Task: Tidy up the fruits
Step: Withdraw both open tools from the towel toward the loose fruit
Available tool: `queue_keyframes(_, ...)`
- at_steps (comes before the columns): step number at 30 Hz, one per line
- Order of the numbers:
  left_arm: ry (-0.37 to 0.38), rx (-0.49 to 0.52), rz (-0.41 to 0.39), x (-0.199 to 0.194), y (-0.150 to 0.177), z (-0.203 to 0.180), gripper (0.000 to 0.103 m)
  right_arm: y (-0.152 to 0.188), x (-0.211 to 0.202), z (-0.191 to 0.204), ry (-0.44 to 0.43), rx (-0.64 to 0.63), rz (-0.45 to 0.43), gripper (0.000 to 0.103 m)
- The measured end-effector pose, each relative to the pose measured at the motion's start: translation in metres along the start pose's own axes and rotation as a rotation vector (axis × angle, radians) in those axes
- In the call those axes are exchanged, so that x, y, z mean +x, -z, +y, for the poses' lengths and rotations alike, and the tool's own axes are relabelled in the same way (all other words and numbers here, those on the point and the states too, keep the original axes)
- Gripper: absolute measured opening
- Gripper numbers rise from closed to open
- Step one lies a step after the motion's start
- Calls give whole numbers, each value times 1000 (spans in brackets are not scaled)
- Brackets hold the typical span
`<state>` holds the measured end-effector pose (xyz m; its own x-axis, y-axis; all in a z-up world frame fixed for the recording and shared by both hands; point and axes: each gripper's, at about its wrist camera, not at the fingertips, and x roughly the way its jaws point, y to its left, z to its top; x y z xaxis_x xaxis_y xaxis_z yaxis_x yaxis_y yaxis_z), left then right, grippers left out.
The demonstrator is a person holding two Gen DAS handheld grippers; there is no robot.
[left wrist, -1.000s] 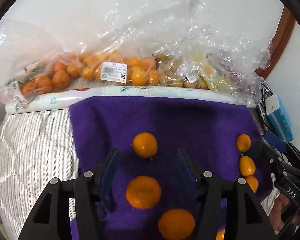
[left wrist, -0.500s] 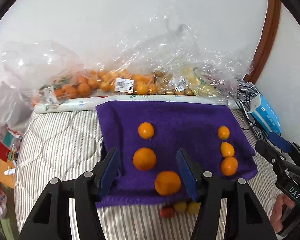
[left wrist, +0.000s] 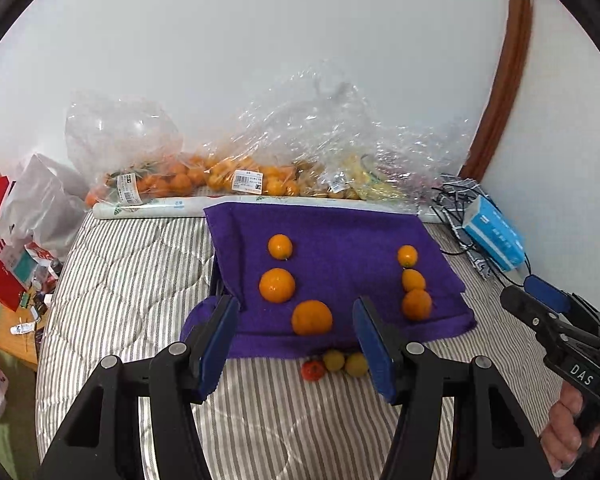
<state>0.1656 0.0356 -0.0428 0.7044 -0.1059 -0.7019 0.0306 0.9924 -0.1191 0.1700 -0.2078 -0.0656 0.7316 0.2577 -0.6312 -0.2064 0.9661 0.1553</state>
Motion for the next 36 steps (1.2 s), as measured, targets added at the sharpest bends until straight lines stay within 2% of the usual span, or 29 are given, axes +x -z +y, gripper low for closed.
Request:
queue_keyframes(12, -11, 18, -27, -21, 22, 8, 57, 25, -20, 20, 9, -64, -48, 67)
queue_keyframes(17, -11, -5, -4, -17, 28, 18, 57, 35, -14, 20, 1, -47, -39, 67)
queue_keyframes(22, -13, -38, 17, -8, 34, 30, 57, 46, 3, 25, -17, -56, 14, 65)
queue_keyframes(25, -21, -27, 31, 0, 39, 34, 57, 53, 17, 28, -37, -59, 56, 59)
queue_keyframes(27, -31, -33, 40, 6, 42, 39, 57, 57, 27, 29, -47, -55, 80, 50)
queue_keyframes(30, -6, -41, 70, 19, 47, 46, 57, 64, 49, 31, -51, -44, 124, 42)
queue_keyframes(36, -15, -38, 117, 40, 55, 56, 57, 75, 88, 32, -78, -15, 195, 41)
